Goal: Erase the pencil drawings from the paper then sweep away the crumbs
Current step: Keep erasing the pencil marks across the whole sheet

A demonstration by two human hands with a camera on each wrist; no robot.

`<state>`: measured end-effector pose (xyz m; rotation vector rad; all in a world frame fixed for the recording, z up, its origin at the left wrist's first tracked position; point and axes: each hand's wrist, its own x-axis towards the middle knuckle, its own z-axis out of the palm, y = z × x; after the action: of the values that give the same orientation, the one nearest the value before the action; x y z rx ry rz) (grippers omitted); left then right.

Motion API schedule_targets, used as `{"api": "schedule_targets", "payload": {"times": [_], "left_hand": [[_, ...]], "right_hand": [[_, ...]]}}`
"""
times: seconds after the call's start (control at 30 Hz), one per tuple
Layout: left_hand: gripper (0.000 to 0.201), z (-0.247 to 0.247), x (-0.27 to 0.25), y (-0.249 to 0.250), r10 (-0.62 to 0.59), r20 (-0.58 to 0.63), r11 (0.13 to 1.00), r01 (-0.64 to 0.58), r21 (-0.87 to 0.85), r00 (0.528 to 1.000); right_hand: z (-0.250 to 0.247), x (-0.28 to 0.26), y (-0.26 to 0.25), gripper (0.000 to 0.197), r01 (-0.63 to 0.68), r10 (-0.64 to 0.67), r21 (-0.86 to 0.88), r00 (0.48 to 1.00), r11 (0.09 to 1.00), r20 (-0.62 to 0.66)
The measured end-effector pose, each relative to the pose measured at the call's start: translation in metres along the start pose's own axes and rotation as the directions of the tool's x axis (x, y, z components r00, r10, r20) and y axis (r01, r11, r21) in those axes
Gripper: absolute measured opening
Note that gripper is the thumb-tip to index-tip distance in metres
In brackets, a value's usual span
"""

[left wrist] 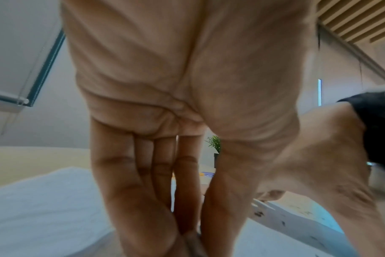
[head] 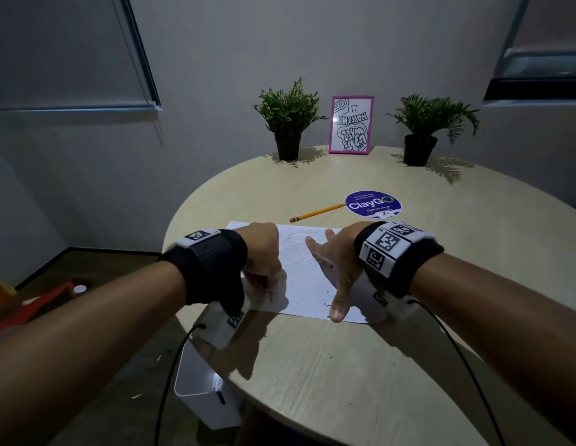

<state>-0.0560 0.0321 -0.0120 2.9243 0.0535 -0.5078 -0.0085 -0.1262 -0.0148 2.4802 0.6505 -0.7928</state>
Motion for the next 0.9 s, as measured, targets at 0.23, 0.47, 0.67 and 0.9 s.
{"api": "schedule_targets", "payload": {"times": [0.23, 0.47, 0.67, 0.9], "left_hand": [[0.016, -0.003, 0.006, 0.032, 0.095, -0.075, 0.994, -0.098, -0.044, 0.993], [0.027, 0.005, 0.007, 0.009, 0.033, -0.022, 0.998, -0.033, -0.047, 0.999], [0.019, -0.003, -0.001, 0.007, 0.011, -0.027, 1.000, -0.011, 0.007, 1.000], [0.028, 0.002, 0.011, 0.033, 0.072, -0.057, 0.995, -0.076, -0.061, 0.996]], "right_hand": [[-0.001, 0.001, -0.004, 0.152, 0.001, -0.001, -0.031, 1.000, 1.000, -0.010], [0.002, 0.001, -0.004, 0.156, -0.021, 0.021, -0.033, 1.000, 0.999, 0.011], [-0.001, -0.002, -0.005, 0.156, -0.017, 0.017, -0.013, 1.000, 1.000, 0.013], [0.000, -0.003, -0.005, 0.150, -0.013, 0.013, -0.028, 1.000, 1.000, -0.004]]}}
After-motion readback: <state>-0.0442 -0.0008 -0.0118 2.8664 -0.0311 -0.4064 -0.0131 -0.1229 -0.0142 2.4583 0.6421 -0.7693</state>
